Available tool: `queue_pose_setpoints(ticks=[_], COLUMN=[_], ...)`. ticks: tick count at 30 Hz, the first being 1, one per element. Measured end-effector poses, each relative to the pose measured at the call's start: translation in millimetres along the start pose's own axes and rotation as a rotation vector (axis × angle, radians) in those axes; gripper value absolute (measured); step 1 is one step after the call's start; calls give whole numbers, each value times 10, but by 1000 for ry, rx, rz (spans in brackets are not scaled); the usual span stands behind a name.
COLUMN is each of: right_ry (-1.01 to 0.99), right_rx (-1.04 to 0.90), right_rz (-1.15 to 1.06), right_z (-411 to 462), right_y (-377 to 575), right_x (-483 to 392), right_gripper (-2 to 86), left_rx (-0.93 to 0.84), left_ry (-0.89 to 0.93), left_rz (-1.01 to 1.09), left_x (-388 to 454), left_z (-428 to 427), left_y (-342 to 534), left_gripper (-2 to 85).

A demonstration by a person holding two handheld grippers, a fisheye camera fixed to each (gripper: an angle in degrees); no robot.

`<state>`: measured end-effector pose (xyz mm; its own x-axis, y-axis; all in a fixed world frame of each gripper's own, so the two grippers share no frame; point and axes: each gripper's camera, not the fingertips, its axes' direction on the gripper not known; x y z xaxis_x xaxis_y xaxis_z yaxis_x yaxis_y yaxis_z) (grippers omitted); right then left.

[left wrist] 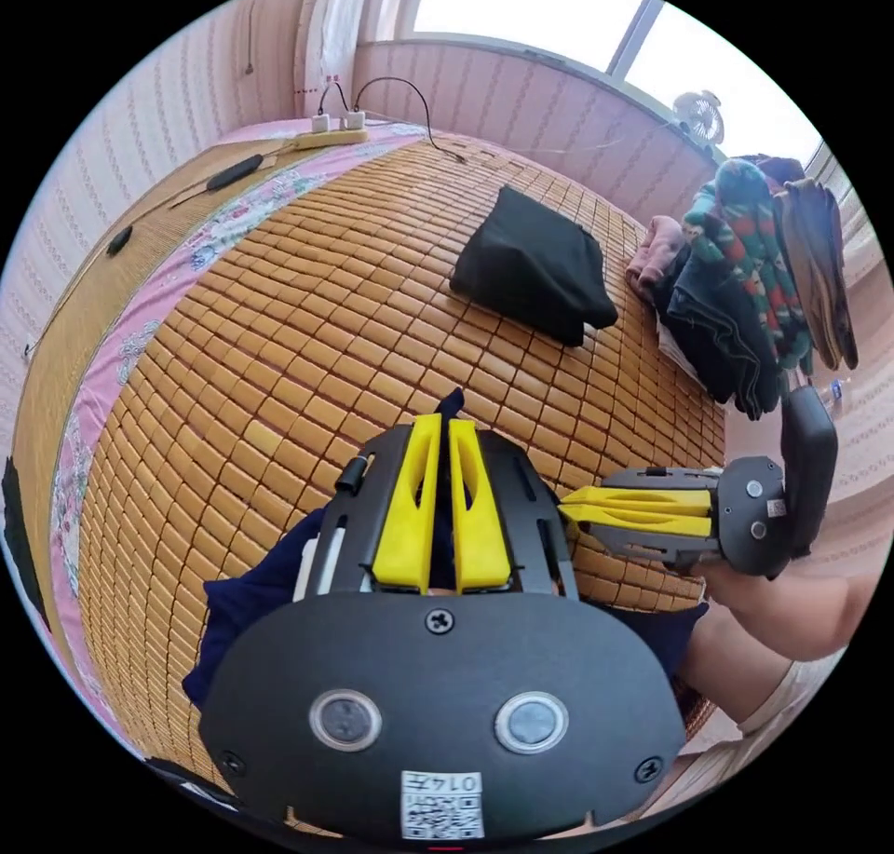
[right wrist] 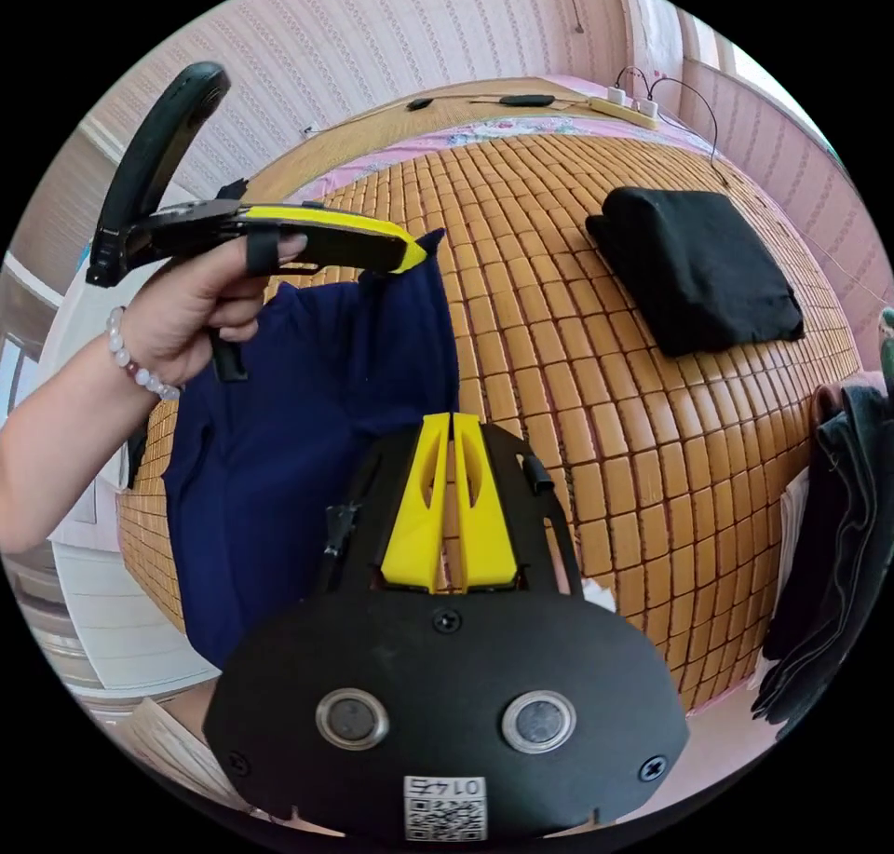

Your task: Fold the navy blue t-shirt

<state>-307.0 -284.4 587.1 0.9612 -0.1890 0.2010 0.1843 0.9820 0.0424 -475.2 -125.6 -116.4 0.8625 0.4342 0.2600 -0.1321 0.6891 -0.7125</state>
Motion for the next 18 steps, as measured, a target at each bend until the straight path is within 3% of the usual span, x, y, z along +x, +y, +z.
queue_pose_setpoints(ticks=[4, 6, 11, 18], right_ry=[-222, -363, -286, -137], right_rx=[54, -42, -174, -68], right_rz=[-163, -233, -259, -240], right_z=[-327, -300, -107, 270], right_y=[74, 206, 279, -557], right_x=[-191, -295, -332, -397], right_gripper=[6, 20, 35, 101], left_rx=[134, 133, 29, 126], left_ry=[-16, -24, 4, -118], left_rz=[-72, -157, -401, -661], left_x=[-296, -489, -955, -1627], left_z=[-727, -997, -1063, -1586], left_y=[662, 1286, 2491, 3662], left_gripper=[3, 25, 52, 58])
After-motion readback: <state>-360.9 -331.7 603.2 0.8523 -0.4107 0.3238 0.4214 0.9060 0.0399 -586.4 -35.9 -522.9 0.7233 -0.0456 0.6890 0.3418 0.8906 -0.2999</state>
